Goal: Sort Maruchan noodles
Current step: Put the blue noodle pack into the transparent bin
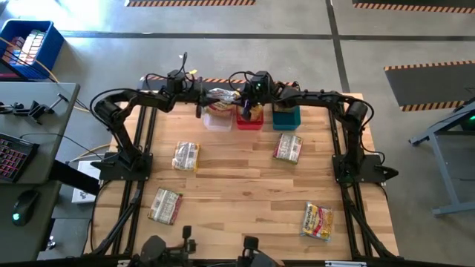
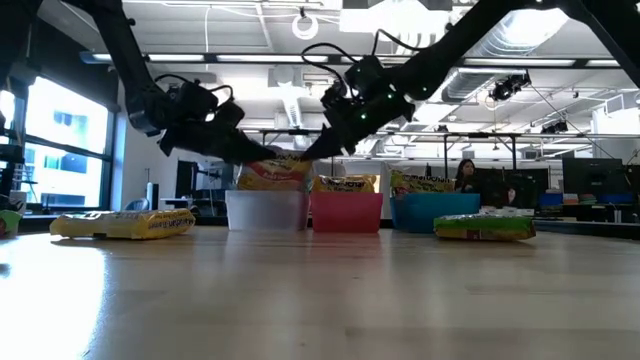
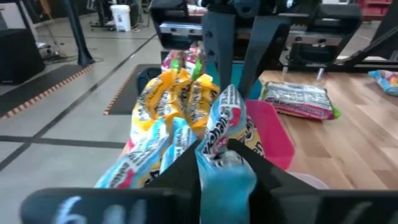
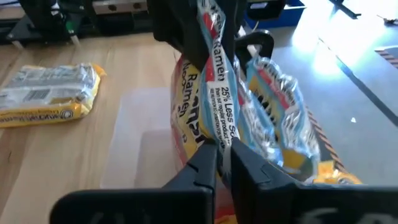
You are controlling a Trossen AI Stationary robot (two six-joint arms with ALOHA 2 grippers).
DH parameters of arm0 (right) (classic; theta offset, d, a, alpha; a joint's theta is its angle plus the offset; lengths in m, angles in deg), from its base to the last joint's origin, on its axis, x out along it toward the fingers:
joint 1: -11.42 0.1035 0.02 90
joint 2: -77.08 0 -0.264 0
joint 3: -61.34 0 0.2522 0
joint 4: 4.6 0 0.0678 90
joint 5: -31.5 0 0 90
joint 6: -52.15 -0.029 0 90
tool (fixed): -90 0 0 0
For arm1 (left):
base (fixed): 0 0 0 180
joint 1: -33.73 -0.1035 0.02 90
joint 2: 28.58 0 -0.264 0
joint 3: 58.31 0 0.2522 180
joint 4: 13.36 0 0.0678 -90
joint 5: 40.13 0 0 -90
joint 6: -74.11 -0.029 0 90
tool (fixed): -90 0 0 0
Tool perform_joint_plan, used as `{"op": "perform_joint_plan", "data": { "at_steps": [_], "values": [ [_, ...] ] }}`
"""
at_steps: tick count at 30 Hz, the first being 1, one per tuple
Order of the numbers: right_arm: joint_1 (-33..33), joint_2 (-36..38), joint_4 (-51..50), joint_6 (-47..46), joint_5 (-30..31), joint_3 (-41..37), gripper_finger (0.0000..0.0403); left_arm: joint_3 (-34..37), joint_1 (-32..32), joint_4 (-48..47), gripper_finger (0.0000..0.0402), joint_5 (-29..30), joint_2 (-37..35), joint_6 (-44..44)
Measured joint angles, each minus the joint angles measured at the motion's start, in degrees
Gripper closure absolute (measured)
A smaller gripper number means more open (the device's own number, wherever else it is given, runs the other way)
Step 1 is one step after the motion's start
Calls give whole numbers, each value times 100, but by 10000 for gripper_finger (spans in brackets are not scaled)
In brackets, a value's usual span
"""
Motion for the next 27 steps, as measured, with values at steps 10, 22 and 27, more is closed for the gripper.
{"op": "perform_joint_plan", "data": {
  "at_steps": [10, 22, 27],
  "values": [
    [13, 0, -521, 201, 62, 403, 402, 0, -240, -921, 299, 36, -800, -6],
    [45, 0, -567, 232, 77, 403, 403, 0, -202, -2540, 319, 861, -1340, -968],
    [72, 123, -594, 250, 121, 403, 403, 0, -15, -2537, 356, 953, -1340, -1323]
  ]
}}
